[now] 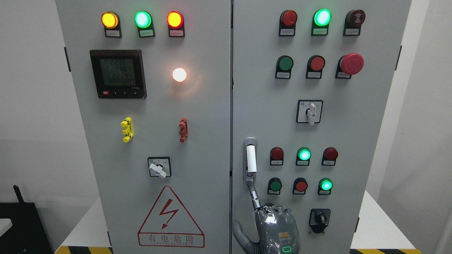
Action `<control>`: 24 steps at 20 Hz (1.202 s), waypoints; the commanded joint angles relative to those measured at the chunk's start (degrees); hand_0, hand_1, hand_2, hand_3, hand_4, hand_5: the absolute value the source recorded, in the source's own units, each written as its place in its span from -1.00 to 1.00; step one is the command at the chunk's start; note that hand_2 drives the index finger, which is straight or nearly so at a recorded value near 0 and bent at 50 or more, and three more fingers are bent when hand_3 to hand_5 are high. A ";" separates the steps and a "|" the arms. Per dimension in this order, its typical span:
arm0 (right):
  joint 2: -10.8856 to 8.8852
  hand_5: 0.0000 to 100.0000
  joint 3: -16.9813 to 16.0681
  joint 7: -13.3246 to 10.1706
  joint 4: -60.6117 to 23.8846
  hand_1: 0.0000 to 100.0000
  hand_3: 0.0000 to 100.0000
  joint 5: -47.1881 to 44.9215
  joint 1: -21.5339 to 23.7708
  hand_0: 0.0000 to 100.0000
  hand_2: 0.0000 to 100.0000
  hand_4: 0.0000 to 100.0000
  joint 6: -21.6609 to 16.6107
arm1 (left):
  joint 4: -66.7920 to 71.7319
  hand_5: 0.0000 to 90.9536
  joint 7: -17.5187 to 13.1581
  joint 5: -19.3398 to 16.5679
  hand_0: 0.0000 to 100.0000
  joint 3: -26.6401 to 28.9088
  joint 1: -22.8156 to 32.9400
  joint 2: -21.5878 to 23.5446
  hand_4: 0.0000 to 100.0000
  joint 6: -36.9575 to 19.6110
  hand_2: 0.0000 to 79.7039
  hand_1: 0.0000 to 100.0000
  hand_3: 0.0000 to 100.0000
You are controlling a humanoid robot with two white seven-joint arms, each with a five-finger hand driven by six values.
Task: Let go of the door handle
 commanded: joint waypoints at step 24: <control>-0.76 0.91 0.18 -6.31 -1.36 -0.32 1.00 -0.59 1.69 -0.17 -1.00 0.74 -2.45 | -1.76 -1.00 0.05 0.04 -0.76 -0.02 0.00 0.00 -1.00 0.00 -1.00 -0.22 -1.00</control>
